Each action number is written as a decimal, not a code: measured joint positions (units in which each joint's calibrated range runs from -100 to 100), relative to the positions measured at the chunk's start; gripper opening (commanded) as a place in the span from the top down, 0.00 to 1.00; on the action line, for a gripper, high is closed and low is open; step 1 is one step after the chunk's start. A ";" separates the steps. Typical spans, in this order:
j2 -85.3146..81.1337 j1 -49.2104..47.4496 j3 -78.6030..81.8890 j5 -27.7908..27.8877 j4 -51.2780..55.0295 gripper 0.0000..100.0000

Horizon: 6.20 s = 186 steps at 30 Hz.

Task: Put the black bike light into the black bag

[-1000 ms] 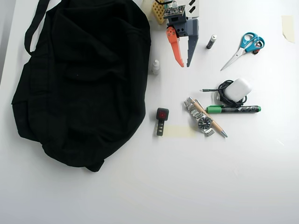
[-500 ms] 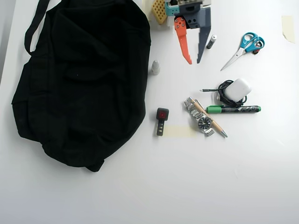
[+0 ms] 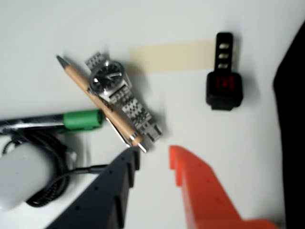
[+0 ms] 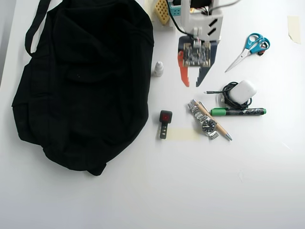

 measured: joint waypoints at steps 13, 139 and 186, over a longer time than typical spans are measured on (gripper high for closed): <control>18.43 5.28 -7.68 5.47 -0.09 0.63; 48.37 7.93 -28.75 -9.04 -8.10 0.66; 53.54 8.88 -37.29 -9.13 1.36 0.79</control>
